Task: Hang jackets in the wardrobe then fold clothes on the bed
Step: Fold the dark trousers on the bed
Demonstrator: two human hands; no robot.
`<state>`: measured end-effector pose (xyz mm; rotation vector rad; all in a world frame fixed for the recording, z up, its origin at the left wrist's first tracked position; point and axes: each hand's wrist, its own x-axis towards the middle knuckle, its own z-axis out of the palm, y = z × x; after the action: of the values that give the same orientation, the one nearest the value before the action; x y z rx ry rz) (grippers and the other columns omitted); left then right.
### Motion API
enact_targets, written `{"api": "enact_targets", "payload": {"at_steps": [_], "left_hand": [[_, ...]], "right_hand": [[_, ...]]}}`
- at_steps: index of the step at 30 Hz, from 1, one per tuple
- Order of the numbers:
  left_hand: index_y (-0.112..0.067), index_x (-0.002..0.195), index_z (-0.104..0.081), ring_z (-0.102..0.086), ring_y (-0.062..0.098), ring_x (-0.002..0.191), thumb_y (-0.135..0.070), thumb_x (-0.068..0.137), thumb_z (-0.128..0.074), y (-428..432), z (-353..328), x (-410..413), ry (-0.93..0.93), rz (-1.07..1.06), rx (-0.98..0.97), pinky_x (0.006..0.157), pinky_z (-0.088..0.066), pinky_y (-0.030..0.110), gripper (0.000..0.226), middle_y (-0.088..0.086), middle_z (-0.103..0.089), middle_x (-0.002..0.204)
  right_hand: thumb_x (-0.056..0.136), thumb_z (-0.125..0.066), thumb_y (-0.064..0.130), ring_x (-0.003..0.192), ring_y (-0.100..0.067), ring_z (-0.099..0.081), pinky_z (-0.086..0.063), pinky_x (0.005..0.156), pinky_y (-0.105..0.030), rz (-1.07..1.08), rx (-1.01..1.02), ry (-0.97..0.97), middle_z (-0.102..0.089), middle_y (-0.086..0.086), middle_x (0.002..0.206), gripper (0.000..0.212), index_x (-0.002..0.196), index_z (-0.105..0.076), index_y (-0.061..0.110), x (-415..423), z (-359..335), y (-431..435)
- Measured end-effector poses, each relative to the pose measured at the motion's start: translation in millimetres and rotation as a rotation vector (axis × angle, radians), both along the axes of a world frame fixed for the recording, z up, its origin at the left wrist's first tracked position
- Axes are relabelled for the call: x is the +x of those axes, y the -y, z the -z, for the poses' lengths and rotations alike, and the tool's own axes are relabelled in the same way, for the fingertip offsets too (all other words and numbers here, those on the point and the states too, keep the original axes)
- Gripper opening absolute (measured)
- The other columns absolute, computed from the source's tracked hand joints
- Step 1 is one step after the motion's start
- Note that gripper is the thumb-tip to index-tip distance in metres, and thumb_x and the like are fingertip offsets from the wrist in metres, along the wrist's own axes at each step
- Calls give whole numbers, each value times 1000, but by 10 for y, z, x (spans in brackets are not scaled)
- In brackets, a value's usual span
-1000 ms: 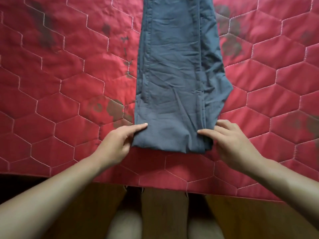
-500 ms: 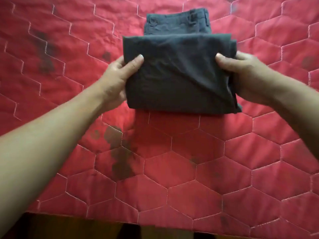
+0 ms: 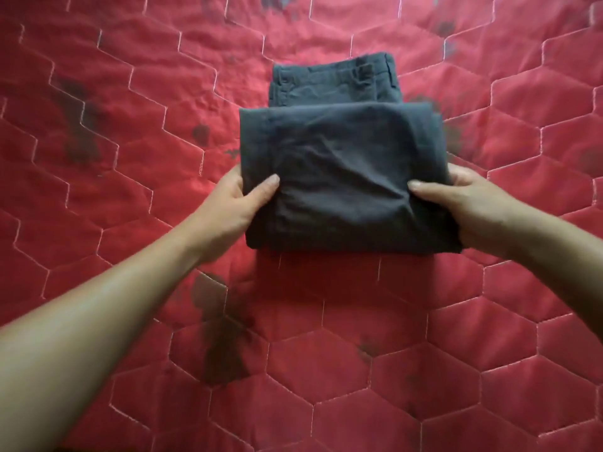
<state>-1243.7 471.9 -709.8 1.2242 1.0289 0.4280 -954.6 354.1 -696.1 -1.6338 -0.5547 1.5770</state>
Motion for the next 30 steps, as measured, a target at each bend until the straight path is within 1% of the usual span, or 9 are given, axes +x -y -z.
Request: {"api": "enact_targets", "payload": {"at_steps": [5, 8, 10, 12, 14, 16, 18, 23, 30], "left_hand": [[-17, 123, -55, -68, 11, 110, -11, 104, -52, -859, 134, 511, 2, -88, 85, 96, -54, 30, 19, -2, -70, 119], [-13, 127, -54, -70, 3, 94, -14, 103, -56, -1109, 328, 673, -151, -94, 89, 84, -55, 23, 23, -2, -71, 112], [-14, 129, -53, -70, 6, 93, -17, 100, -60, -1168, 423, 698, -242, -97, 90, 88, -57, 30, 30, -1, -71, 109], [-20, 142, -42, -69, 14, 98, -23, 97, -64, -1170, 376, 704, -297, -163, 111, 95, -56, 38, 50, 3, -68, 110], [-20, 154, -29, -59, 22, 116, -28, 95, -62, -1067, 291, 685, -463, -200, 378, 107, -46, 39, 68, 10, -57, 125], [-14, 156, -30, -37, 32, 142, -34, 95, -55, -856, 177, 730, -588, -40, 769, 121, -27, 41, 69, 19, -36, 150], [-20, 160, -24, -9, 36, 154, -48, 95, -49, -644, 218, 821, -679, 222, 981, 125, -11, 46, 74, 19, -14, 165], [-33, 162, -9, 5, 37, 155, -66, 96, -32, -521, 758, 856, -988, 429, 1055, 124, -7, 57, 77, 19, 2, 168], [-31, 162, -4, 13, 32, 155, -66, 96, -29, -566, 687, 823, -950, 461, 943, 126, -2, 50, 79, 16, 13, 168]], "right_hand": [[96, -63, 10, 91, -14, -73, -60, 84, -32, 95, 129, 261, -78, 4, 95, 14, 100, -72, 20, 241, 99, -878], [93, -65, 16, 61, 0, -65, -53, 60, -22, 45, 52, 434, -73, 13, 71, 10, 87, -71, 21, 328, 314, -1161], [95, -64, 22, 57, 0, -59, -45, 56, -23, 18, -9, 566, -69, 9, 76, 6, 91, -68, 19, 310, 383, -1212], [95, -63, 32, 90, -16, -64, -47, 78, -28, 17, -22, 785, -68, -4, 106, 28, 120, -59, 18, 294, 340, -1188], [94, -59, 36, 119, -33, -54, -41, 100, -41, -5, 92, 1076, -57, -15, 129, 55, 142, -44, 15, 246, 307, -1059], [93, -53, 42, 137, -38, -40, -34, 112, -53, -164, 257, 1330, -45, -18, 148, 64, 150, -40, 15, 120, 303, -965], [94, -46, 53, 153, -38, -19, -20, 120, -61, -409, 315, 1490, -26, -16, 164, 71, 155, -37, 18, 7, 389, -1019], [95, -25, 75, 157, -29, 12, -2, 122, -64, -635, 146, 1522, 9, -7, 171, 85, 163, -4, 29, 68, 764, -1377], [94, -22, 76, 157, -31, 9, -6, 121, -67, -676, 127, 1497, 6, -13, 170, 87, 163, -8, 24, 99, 690, -1343]]}}
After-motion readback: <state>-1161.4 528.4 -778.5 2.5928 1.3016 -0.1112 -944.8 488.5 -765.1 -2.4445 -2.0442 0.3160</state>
